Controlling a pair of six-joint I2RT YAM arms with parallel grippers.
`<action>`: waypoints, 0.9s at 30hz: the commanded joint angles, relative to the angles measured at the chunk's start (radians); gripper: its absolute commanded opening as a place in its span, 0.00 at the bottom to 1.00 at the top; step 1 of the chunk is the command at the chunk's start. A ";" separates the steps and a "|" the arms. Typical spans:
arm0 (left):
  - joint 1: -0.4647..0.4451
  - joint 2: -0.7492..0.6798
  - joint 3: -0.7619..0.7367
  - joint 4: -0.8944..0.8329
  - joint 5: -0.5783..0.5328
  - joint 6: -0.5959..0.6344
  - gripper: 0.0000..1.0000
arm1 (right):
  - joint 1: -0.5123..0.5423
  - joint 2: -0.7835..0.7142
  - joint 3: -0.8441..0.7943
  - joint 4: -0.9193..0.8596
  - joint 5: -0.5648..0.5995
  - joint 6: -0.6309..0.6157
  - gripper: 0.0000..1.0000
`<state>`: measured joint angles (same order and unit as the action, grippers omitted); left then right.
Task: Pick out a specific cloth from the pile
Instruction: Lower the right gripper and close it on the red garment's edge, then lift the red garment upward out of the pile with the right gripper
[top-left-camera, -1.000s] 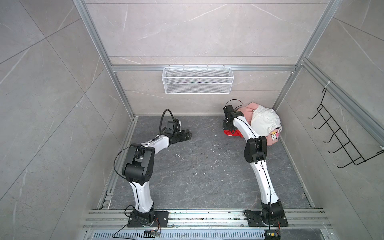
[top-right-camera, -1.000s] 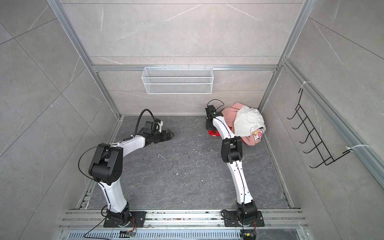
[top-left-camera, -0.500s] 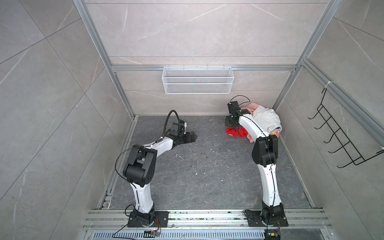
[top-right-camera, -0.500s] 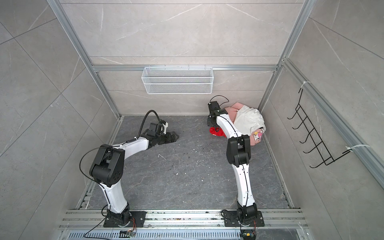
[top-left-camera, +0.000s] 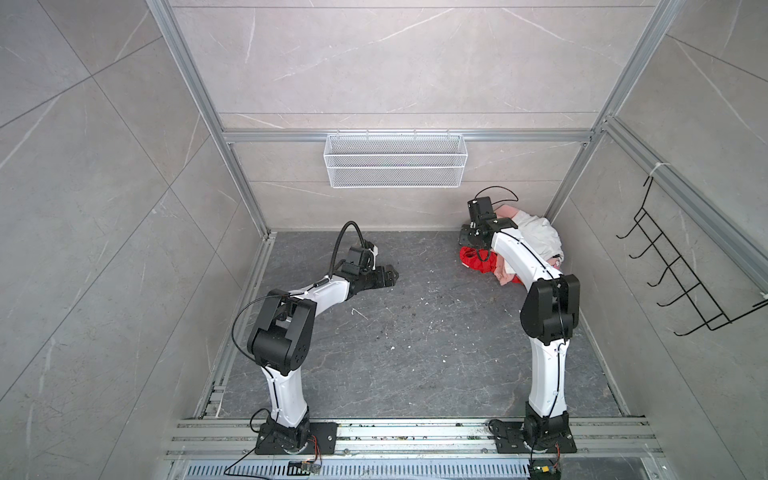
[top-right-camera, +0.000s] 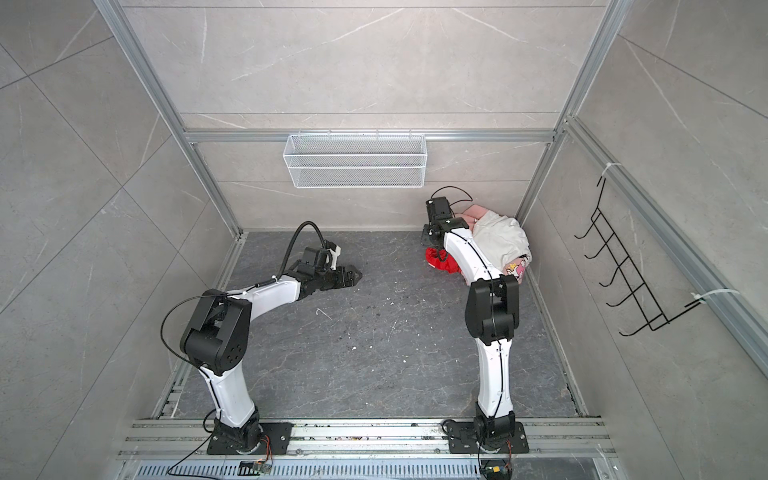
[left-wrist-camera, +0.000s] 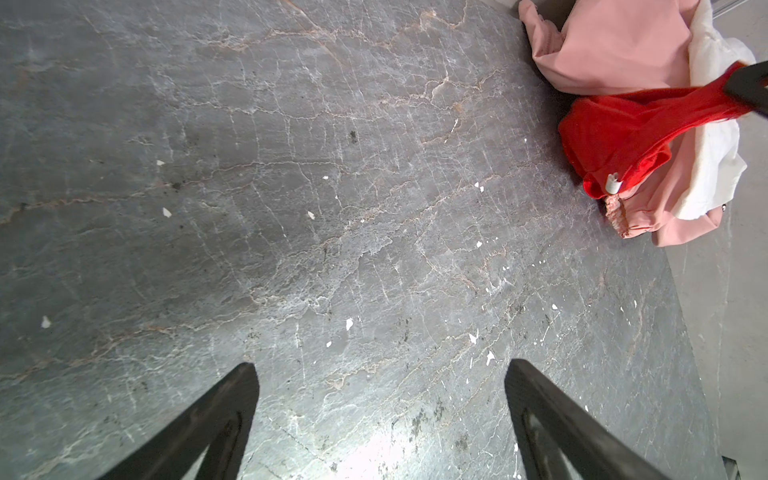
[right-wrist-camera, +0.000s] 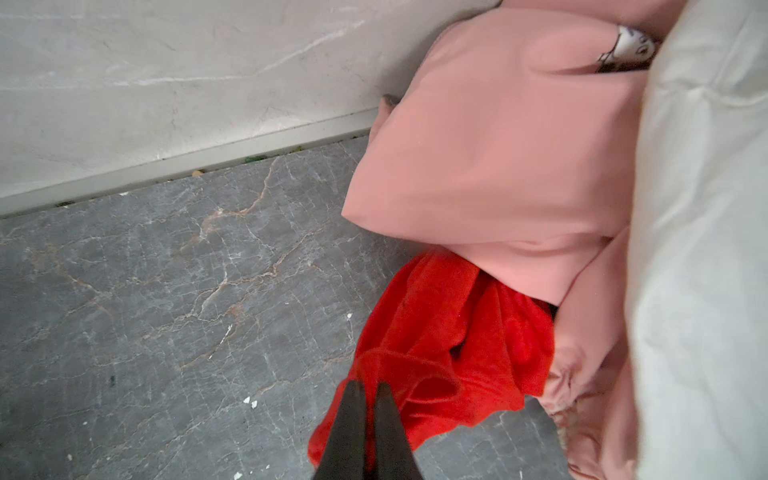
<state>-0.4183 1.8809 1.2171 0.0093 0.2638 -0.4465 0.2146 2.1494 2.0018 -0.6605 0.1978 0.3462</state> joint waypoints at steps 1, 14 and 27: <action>-0.009 -0.038 0.013 0.037 -0.002 -0.015 0.96 | 0.001 -0.077 -0.029 0.060 -0.002 0.019 0.00; -0.017 -0.040 0.019 0.032 0.000 -0.012 0.96 | -0.022 -0.144 -0.028 0.096 0.005 0.017 0.00; -0.019 -0.039 0.026 0.029 0.000 -0.012 0.96 | -0.046 -0.199 -0.001 0.116 0.021 0.003 0.00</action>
<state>-0.4324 1.8809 1.2171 0.0090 0.2638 -0.4492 0.1699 2.0277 1.9690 -0.5922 0.2005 0.3481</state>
